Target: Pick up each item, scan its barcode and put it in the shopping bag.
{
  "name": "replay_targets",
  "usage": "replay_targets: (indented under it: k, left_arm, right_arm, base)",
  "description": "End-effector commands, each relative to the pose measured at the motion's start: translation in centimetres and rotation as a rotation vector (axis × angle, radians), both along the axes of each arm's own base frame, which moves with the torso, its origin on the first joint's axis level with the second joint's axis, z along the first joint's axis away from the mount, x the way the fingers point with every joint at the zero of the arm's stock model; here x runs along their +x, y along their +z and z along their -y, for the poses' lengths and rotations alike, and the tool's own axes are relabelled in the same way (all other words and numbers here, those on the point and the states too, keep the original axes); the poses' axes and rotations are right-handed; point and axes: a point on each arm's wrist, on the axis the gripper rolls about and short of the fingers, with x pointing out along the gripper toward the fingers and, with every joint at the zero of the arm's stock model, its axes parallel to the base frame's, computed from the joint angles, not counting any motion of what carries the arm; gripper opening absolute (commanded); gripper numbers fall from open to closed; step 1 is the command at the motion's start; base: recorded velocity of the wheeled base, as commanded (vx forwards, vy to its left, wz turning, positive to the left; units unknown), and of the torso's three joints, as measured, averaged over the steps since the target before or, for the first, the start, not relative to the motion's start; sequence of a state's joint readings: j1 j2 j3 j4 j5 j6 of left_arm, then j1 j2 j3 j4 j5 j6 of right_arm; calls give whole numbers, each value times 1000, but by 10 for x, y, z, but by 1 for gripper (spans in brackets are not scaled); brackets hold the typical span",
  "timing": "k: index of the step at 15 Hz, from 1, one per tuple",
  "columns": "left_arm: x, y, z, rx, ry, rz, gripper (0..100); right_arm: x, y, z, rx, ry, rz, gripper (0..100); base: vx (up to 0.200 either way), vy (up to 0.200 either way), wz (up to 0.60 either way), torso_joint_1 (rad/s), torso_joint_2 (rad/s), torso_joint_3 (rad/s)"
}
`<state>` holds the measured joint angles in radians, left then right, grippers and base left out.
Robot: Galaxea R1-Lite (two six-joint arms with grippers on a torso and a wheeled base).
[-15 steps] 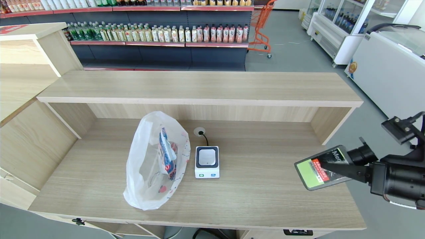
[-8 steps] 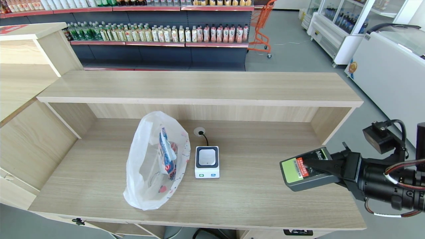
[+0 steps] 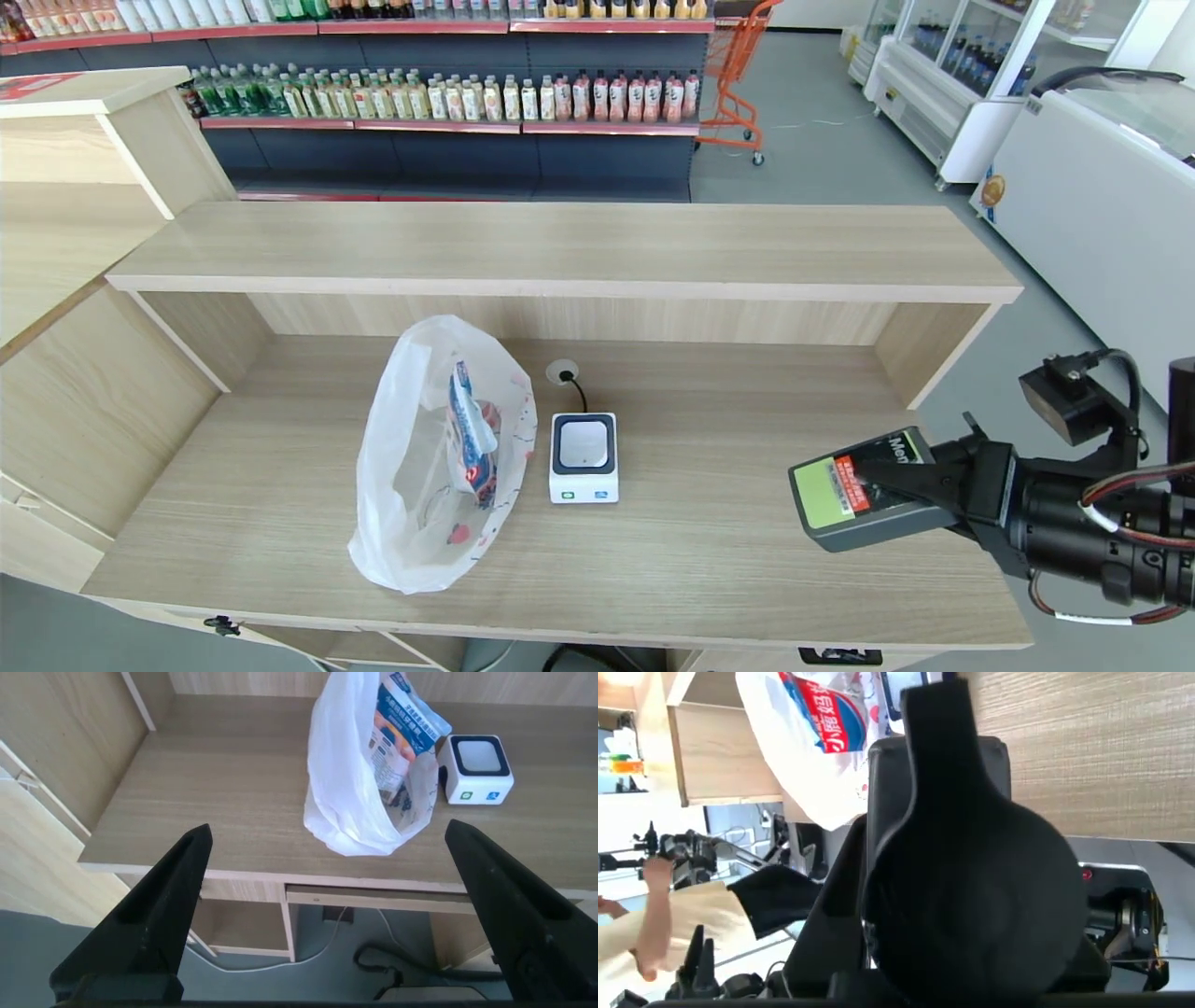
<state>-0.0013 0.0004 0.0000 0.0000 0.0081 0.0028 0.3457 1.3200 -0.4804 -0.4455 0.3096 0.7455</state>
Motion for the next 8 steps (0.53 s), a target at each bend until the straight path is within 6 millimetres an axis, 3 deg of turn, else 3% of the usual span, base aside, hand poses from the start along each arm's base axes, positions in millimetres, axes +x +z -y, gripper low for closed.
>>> replay_targets:
  k: [1, 3, 5, 8]
  left_arm:
    - [0, 0, 0, 0, 1, 0, 100]
    - [0, 0, 0, 0, 1, 0, 100]
    - [0, 0, 0, 0, -1, -1, 100]
    - [0, 0, 0, 0, 1, -1, 100]
  right_arm:
    - [1, -3, 0, -6, 0, -11, 0]
    - [4, -7, -2, -46, -41, -15, 0]
    - [9, -15, -3, -145, -34, 10, 0]
    - [34, -30, -5, -288, -55, 35, 0]
  base:
    - [0, 200, 0, -12, -2, 2]
    - [0, 200, 0, 15, 10, -2]
    - [0, 0, 0, 0, 0, 0]
    - [0, 0, 0, 0, 0, 0]
